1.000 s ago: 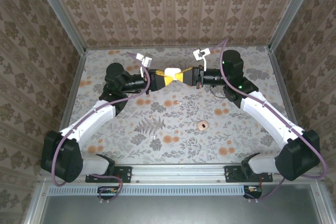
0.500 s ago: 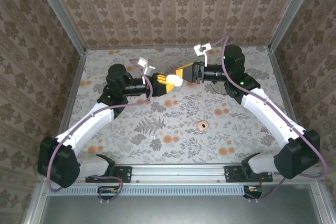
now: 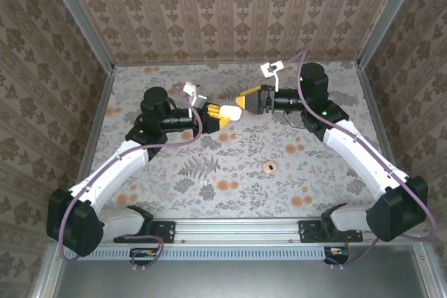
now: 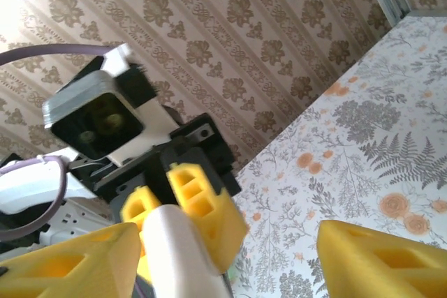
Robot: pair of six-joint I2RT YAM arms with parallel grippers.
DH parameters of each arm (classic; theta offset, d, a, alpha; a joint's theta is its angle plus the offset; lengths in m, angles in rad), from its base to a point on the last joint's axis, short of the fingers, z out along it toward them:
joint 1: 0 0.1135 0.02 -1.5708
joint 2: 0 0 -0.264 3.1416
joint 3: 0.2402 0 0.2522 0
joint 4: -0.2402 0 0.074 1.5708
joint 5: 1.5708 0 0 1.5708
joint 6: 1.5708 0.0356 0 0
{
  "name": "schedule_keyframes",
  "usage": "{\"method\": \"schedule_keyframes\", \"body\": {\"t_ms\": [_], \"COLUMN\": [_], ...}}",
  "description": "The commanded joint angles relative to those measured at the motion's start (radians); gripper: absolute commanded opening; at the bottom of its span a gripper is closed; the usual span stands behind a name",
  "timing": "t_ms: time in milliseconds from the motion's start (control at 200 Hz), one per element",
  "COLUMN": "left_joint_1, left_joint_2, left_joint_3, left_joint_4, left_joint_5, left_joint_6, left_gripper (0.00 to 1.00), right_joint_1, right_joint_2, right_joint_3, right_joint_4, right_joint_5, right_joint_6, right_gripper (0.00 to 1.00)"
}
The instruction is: Insert wireless bluetooth earbuds into charging case
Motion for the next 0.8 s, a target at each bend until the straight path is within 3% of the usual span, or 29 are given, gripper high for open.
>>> {"method": "schedule_keyframes", "body": {"t_ms": [0,265,480,795], "left_joint_1": [0.003,0.002,-0.003,-0.003], "left_joint_2": [0.014,0.035,0.041,0.048], "left_joint_3": [0.019,0.039,0.005,0.025], "left_joint_4": [0.009,0.037,0.118,0.118], "left_joint_5": [0.028,0.051,0.054,0.075], "left_joint_6": [-0.015,-0.071,-0.102,-0.104], "left_gripper": [0.0,0.0,0.0,0.0], "right_joint_1": [0.021,0.067,0.057,-0.043], "right_joint_2": [-0.046,-0.005,0.042,0.083], "right_joint_3": [-0.013,0.002,0.052,0.052], "right_joint_4": [0.029,-0.073,-0.199,-0.167], "right_joint_5": [-0.035,-0.019,0.046,0.082], "right_joint_6": [-0.059,-0.151,-0.209,-0.103], "right_gripper": [0.72,0.79,0.78,0.77]}}
